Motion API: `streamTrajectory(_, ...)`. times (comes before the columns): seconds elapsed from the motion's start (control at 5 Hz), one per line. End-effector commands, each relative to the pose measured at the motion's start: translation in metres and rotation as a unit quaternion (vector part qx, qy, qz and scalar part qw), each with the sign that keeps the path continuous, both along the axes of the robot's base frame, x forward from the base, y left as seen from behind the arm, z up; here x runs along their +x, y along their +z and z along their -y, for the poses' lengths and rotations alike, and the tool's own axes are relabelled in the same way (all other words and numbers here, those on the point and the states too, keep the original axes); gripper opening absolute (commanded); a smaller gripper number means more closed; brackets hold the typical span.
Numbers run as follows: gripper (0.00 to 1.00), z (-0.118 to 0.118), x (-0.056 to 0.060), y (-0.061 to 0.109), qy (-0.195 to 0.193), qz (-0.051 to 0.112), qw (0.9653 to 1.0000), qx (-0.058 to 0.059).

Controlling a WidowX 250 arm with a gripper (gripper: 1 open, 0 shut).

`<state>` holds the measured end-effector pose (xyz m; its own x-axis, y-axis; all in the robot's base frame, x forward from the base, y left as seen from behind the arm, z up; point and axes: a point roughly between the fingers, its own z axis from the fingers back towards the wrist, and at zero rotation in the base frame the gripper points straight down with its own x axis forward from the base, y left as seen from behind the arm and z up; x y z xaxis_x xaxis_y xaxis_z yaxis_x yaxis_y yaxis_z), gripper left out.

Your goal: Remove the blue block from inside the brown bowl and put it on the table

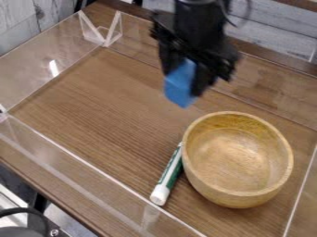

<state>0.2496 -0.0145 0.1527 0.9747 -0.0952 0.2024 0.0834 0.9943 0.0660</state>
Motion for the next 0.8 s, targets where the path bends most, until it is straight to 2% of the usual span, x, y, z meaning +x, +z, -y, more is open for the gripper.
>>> streamTrajectory(0.0,0.0,-0.019,-0.005,0.006,0.009,0.023,0.9997,-0.001)
streamTrajectory(0.2,0.0,-0.023,-0.01,-0.003,0.022,0.021,0.9995,-0.002)
streamTrajectory(0.6,0.0,-0.025,-0.013,-0.019,0.03,0.014,0.9994,-0.007)
